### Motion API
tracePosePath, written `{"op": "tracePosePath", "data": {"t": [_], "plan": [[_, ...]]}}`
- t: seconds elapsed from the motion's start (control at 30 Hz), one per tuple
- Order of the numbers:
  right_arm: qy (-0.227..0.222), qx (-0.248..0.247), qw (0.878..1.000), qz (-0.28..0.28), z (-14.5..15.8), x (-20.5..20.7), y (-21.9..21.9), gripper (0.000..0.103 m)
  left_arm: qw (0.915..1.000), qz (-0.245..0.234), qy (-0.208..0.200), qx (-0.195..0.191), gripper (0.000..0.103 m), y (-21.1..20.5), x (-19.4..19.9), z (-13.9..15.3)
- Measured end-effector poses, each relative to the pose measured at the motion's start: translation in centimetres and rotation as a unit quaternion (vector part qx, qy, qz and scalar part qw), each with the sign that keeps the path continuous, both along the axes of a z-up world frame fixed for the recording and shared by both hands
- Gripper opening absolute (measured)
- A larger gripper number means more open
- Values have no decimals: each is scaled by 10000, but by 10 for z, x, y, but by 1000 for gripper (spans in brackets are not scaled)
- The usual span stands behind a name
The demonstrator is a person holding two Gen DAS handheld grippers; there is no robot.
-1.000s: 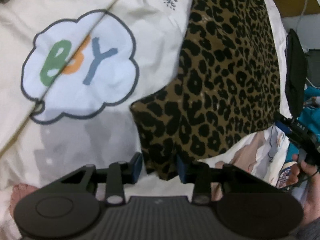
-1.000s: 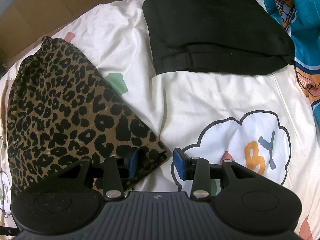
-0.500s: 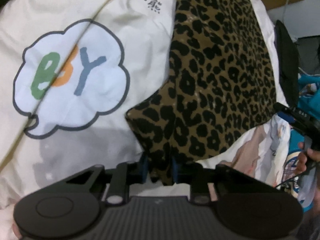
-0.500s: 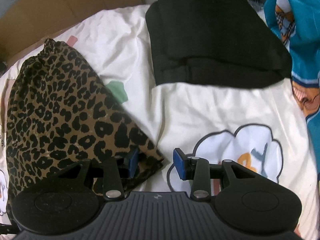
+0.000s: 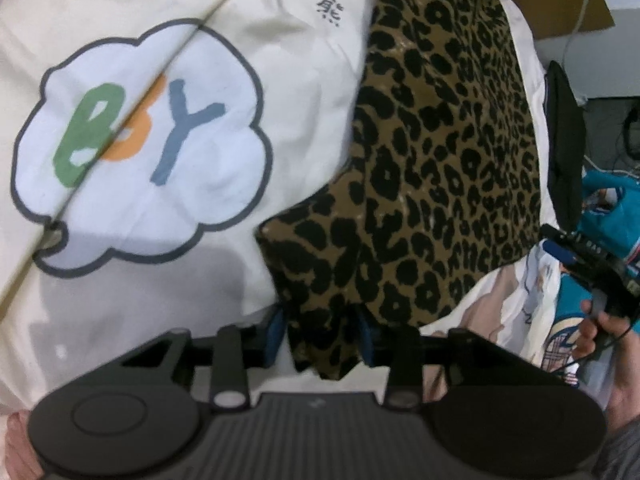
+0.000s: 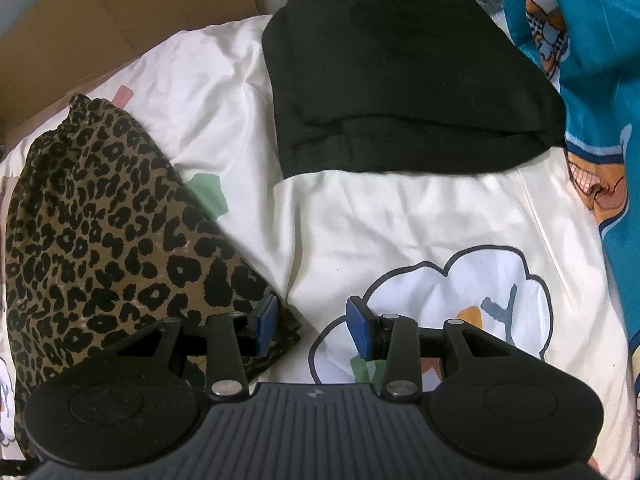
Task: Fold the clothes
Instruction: 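Move both tools to the hem edge of the leopard-print garment, then grasp the garment hem with the left tool while the right tool grasps beside it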
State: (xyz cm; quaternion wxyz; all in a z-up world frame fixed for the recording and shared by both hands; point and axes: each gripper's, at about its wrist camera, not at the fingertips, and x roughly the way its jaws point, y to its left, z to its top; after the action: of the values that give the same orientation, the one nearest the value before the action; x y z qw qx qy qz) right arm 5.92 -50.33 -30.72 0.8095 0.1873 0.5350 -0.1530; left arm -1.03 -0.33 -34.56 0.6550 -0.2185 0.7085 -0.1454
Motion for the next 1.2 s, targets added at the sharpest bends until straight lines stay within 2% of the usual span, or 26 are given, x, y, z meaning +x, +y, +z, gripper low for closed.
{"op": "tracePosePath", "data": {"t": [0.07, 0.43, 0.7, 0.87, 1.2], "plan": [[4, 70, 10000, -32, -2, 0, -1, 45, 10000, 17, 14, 90, 39, -15, 34, -16], [175, 453, 9988, 62, -17, 8, 0, 46, 9989, -2, 12, 467, 40, -27, 29, -10], [245, 471, 9983, 254, -16, 14, 4, 46, 9973, -108, -38, 721, 38, -39, 21, -5], [285, 630, 9971, 308, -19, 17, 4, 46, 9971, -108, -15, 759, 9, -37, 16, -2], [291, 470, 9966, 613, -8, 26, 10, 46, 9953, -372, -134, 888, 5, -41, 9, 18]]}}
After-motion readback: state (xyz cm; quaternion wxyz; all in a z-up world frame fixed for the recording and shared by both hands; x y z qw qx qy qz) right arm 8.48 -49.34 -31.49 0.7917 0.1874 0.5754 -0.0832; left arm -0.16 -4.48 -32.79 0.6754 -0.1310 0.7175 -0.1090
